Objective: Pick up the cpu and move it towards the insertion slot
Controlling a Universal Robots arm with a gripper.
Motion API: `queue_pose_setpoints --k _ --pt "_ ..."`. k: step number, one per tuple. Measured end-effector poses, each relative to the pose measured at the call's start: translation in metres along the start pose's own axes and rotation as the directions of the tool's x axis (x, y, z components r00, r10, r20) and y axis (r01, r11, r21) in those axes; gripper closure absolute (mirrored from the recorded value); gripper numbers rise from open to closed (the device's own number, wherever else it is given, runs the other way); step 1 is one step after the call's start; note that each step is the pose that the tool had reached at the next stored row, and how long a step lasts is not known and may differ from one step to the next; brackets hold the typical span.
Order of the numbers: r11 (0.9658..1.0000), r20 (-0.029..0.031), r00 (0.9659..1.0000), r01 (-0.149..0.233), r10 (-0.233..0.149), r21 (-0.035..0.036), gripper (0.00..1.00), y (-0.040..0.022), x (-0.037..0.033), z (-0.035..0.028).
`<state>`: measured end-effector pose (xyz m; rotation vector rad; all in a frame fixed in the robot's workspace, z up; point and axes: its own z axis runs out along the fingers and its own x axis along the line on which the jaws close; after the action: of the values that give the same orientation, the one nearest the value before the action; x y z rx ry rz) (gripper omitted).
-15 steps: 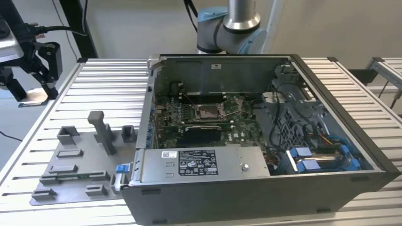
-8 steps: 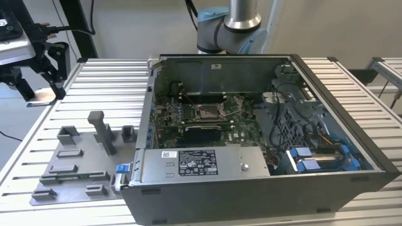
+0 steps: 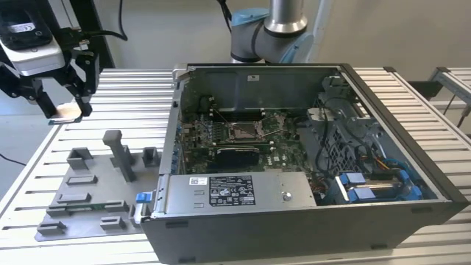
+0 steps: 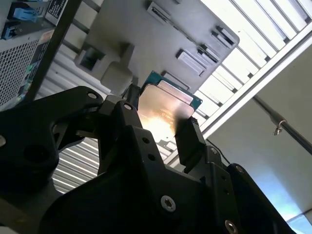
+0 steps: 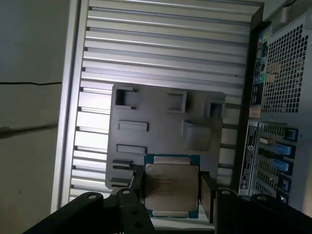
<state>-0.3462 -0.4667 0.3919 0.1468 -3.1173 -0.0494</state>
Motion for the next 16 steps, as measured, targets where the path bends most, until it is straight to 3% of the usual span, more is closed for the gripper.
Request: queue_pose_setpoints --k 16 --pt "1.0000 -0.0025 1.0000 0.000 0.000 -0.0002 1.00 -0.0045 -0.0480 -0.0011"
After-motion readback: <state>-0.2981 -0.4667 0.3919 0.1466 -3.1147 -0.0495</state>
